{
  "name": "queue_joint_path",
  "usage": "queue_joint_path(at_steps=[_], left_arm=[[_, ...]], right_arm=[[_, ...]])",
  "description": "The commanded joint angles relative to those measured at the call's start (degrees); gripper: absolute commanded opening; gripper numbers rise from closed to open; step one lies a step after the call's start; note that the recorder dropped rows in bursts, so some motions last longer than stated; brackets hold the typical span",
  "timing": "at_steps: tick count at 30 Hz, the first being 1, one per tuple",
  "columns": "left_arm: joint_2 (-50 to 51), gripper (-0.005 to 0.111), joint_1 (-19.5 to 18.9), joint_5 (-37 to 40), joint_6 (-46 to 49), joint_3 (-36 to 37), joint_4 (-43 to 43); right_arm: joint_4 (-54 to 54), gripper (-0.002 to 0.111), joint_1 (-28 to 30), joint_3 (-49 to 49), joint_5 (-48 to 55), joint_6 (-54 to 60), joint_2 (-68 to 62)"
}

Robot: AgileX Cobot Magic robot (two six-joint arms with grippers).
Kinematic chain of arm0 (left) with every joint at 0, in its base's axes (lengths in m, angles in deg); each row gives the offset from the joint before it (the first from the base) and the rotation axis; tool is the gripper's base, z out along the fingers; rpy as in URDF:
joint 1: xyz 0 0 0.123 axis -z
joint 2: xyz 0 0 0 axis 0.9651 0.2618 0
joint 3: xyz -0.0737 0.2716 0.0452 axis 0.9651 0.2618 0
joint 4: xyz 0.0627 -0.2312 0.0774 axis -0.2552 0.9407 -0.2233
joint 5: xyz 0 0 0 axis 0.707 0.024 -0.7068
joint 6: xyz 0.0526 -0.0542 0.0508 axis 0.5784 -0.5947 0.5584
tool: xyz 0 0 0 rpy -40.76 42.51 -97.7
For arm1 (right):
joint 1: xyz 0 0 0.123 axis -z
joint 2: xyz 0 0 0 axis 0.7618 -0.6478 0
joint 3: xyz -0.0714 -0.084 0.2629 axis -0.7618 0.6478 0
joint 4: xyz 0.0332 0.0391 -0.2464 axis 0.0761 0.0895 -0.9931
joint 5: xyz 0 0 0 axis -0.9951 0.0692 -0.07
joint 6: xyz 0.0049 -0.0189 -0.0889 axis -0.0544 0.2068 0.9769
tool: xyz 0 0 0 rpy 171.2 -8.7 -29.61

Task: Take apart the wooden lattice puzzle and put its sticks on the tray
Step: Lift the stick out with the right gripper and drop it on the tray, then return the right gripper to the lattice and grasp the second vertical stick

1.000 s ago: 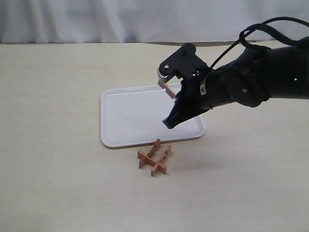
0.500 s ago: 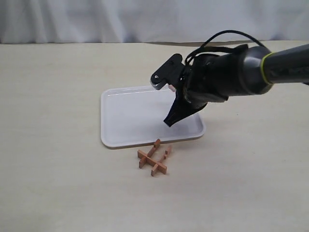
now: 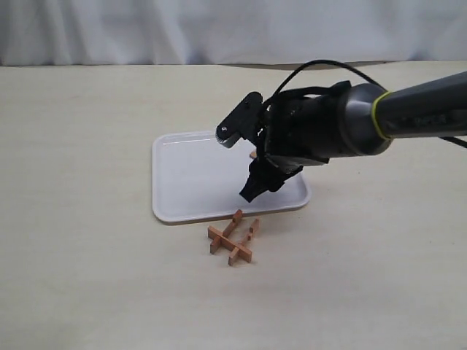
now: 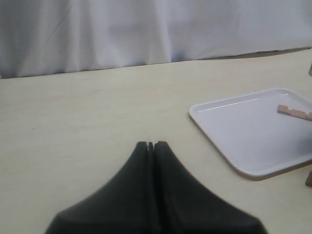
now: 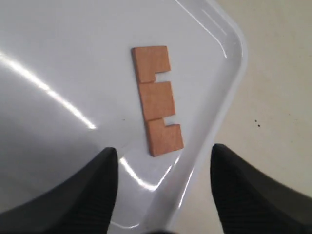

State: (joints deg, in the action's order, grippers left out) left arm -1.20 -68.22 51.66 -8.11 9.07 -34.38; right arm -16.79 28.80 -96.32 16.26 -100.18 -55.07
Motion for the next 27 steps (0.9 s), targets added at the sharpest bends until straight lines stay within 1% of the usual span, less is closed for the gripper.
queue_joint_path(at_steps=[1, 5, 6, 7, 10, 11, 12, 13, 17, 27], left_arm=[[-0.1, 0.000, -0.6, -0.5, 0.3, 0.2, 0.1], [-0.1, 0.000, -0.6, -0.5, 0.3, 0.2, 0.1], [-0.1, 0.000, -0.6, -0.5, 0.3, 0.2, 0.1], [-0.1, 0.000, -0.6, -0.5, 0.3, 0.2, 0.1], [-0.1, 0.000, -0.6, -0.5, 0.3, 0.2, 0.1], [-0.1, 0.000, -0.6, -0.5, 0.3, 0.2, 0.1], [-0.1, 0.000, -0.6, -0.5, 0.3, 0.2, 0.1], [-0.1, 0.000, -0.6, -0.5, 0.3, 0.2, 0.1], [-0.1, 0.000, -0.6, -0.5, 0.3, 0.2, 0.1], [-0.1, 0.000, -0.6, -0.5, 0.3, 0.2, 0.1]], right_arm=[[14.2, 0.054, 0.0, -0.3, 0.0, 13.7, 5.0], [34.7, 0.054, 0.0, -0.3, 6.0, 36.1, 11.0], [38.0, 0.054, 0.0, -0.3, 7.2, 38.4, 11.8], [44.0, 0.054, 0.0, -0.3, 10.7, 44.0, 13.0], [52.2, 0.054, 0.0, 1.5, 13.1, 48.4, 13.9], [56.8, 0.054, 0.0, 3.6, 12.8, 51.0, 13.9], [58.9, 0.054, 0.0, 4.7, 12.1, 52.0, 13.8], [62.3, 0.054, 0.0, 7.7, 9.8, 54.2, 13.8], [65.2, 0.054, 0.0, 12.4, 3.6, 55.8, 13.1], [65.9, 0.054, -0.7, 12.5, 1.4, 55.8, 8.4]])
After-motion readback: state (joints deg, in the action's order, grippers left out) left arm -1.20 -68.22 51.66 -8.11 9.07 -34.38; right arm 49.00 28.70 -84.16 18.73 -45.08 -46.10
